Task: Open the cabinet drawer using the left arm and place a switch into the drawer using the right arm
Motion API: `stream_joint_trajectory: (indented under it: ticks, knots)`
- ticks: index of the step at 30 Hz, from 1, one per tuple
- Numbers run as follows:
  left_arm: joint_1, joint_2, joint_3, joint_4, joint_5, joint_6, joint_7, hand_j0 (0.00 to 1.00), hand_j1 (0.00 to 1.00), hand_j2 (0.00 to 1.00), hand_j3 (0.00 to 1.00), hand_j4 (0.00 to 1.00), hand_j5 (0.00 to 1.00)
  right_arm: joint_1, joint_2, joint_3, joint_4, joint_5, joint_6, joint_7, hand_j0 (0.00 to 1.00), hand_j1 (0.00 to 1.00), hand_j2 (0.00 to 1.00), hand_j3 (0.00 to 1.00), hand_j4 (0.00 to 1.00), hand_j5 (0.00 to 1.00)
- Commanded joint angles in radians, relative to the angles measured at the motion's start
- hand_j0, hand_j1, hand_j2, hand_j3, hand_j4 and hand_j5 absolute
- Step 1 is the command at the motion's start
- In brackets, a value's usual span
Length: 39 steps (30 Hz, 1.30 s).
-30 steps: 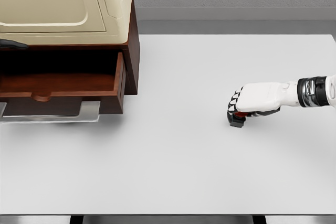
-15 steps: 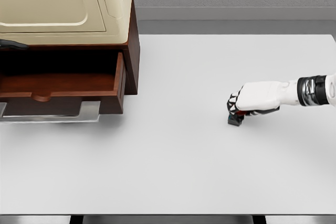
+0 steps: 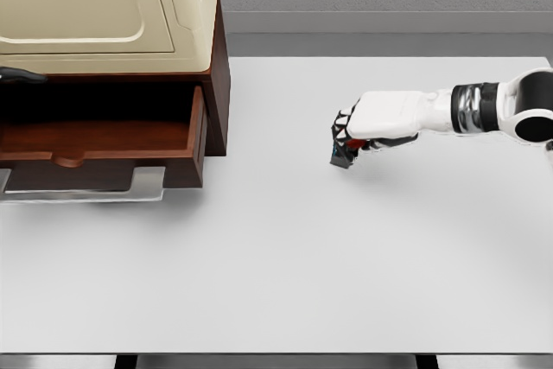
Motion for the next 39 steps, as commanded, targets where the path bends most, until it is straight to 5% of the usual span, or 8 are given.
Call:
stream_joint_trajectory:
  ticks: [1,9,27,39]
  knots:
    - [-0.002,0.001,0.002,0.000,0.008,0.003,0.000,1.00,1.00,1.00,1.00,1.00,1.00,-0.003,0.027,-0.001,0.007,-0.006,0.003,-0.001,0.38,0.38,0.38,0.38,0.38,0.38]
    - [-0.002,0.003,0.002,0.000,0.008,0.003,0.000,1.00,1.00,1.00,1.00,1.00,1.00,-0.048,0.068,0.010,-0.009,-0.008,0.003,-0.001,0.38,0.38,0.38,0.38,0.38,0.38]
    - [0.006,0.006,0.016,0.041,0.010,0.003,0.000,1.00,1.00,1.00,1.00,1.00,1.00,-0.265,0.235,0.117,-0.019,-0.080,0.003,-0.001,0.38,0.38,0.38,0.38,0.38,0.38]
    - [0.006,-0.009,0.020,0.040,0.010,0.003,0.000,1.00,1.00,1.00,1.00,1.00,1.00,-0.373,0.271,0.145,-0.018,-0.135,0.003,-0.001,0.38,0.38,0.38,0.38,0.38,0.38]
